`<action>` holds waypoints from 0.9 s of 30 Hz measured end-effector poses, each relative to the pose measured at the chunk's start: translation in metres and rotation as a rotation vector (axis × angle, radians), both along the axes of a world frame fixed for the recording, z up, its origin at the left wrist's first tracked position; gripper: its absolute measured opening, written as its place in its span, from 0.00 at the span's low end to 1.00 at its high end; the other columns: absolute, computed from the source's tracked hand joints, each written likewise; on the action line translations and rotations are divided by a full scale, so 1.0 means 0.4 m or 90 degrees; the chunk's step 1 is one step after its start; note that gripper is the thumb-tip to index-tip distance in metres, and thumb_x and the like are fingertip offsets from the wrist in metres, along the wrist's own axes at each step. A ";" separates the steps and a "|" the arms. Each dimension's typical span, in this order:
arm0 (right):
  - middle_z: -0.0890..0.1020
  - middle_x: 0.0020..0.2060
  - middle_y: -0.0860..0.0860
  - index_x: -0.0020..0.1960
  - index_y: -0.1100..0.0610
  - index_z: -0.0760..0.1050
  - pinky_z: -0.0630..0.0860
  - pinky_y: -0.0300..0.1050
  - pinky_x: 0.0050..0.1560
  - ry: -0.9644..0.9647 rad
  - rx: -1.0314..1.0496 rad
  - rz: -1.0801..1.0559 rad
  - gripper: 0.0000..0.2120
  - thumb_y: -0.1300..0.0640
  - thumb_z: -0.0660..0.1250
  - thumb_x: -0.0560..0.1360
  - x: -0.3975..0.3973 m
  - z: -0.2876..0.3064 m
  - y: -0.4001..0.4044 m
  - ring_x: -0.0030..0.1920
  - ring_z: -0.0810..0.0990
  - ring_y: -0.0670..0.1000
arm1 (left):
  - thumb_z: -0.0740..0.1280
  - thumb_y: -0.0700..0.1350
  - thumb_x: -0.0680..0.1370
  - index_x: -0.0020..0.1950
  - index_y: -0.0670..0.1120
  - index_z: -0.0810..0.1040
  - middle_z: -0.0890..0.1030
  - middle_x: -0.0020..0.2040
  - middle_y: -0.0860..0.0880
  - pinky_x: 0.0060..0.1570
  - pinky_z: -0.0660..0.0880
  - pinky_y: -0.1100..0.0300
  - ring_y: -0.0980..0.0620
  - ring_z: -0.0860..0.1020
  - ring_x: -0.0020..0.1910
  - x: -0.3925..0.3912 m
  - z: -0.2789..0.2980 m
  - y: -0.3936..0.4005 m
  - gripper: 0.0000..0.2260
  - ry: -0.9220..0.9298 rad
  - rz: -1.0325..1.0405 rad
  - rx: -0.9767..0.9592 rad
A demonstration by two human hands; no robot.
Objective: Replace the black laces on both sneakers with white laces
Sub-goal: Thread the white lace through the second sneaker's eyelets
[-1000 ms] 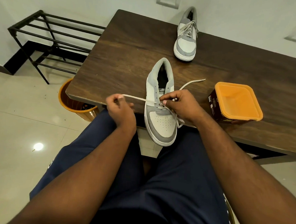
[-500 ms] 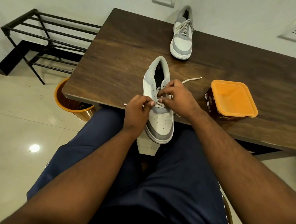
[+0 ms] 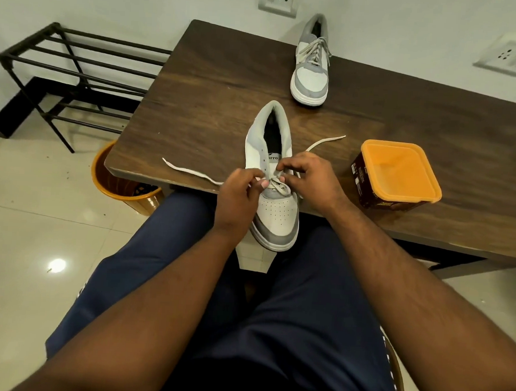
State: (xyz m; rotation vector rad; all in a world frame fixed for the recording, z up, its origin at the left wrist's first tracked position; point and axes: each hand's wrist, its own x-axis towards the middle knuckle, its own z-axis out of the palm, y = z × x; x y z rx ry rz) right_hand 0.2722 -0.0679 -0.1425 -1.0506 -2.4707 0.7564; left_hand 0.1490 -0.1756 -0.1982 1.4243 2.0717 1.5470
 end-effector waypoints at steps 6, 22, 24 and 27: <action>0.79 0.46 0.45 0.56 0.54 0.83 0.68 0.26 0.48 0.063 -0.014 -0.028 0.13 0.63 0.72 0.72 0.021 -0.026 -0.010 0.44 0.75 0.39 | 0.64 0.38 0.80 0.55 0.40 0.78 0.76 0.57 0.43 0.52 0.75 0.53 0.52 0.73 0.51 -0.124 0.021 -0.030 0.06 -0.077 0.354 -0.078; 0.77 0.46 0.57 0.50 0.62 0.74 0.70 0.48 0.42 -0.088 0.141 -0.067 0.07 0.61 0.58 0.81 0.011 -0.071 -0.054 0.43 0.74 0.54 | 0.69 0.37 0.76 0.42 0.39 0.81 0.79 0.39 0.45 0.39 0.69 0.66 0.53 0.74 0.39 -0.065 -0.001 -0.005 0.04 0.043 0.064 -0.006; 0.75 0.43 0.55 0.49 0.60 0.70 0.65 0.46 0.40 -0.063 0.104 -0.105 0.07 0.61 0.55 0.82 0.011 -0.070 -0.066 0.40 0.71 0.52 | 0.69 0.37 0.76 0.42 0.39 0.81 0.79 0.39 0.46 0.40 0.69 0.66 0.53 0.74 0.39 -0.075 -0.004 -0.006 0.04 0.037 0.082 -0.007; 0.74 0.39 0.52 0.46 0.55 0.64 0.61 0.44 0.38 -0.017 0.056 -0.143 0.06 0.61 0.53 0.82 0.010 -0.067 -0.083 0.36 0.70 0.51 | 0.69 0.36 0.75 0.42 0.39 0.82 0.79 0.40 0.46 0.39 0.66 0.75 0.56 0.73 0.38 -0.082 0.003 -0.005 0.03 -0.009 0.116 -0.030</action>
